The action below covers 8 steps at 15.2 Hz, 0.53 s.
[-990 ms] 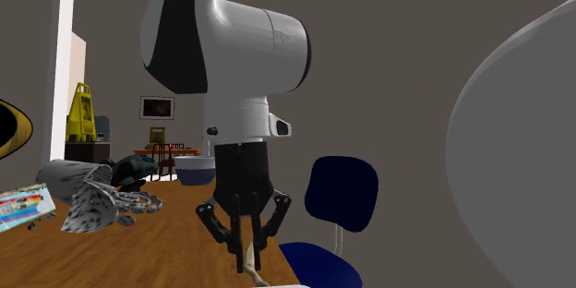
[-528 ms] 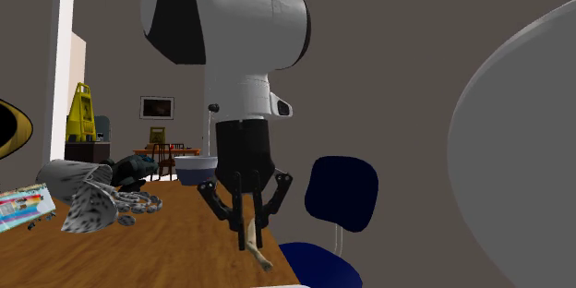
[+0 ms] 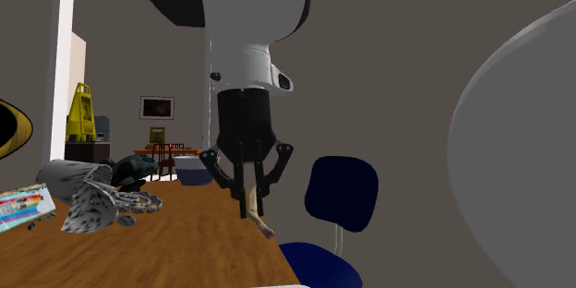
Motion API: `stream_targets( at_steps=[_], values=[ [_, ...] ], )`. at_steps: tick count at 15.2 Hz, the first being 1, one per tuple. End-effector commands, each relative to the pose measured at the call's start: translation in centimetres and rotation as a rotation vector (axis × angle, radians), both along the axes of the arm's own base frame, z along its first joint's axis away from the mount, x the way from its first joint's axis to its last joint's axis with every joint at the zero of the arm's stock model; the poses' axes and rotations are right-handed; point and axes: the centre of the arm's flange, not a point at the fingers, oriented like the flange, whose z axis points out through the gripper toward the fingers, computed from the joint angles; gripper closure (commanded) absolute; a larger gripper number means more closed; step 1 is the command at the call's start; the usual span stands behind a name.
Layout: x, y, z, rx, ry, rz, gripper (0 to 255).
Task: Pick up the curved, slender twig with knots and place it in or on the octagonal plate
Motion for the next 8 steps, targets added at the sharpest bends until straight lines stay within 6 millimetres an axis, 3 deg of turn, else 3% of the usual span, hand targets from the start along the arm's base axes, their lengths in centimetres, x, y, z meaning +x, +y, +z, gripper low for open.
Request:
stream_targets(
  at_steps=[1,8],
  values=[
    [-0.1,0.0,0.6,0.000,0.001,0.000,255],
    [-9.2,-1.1,0.5,0.000,0.001,0.000,255]
  ],
)
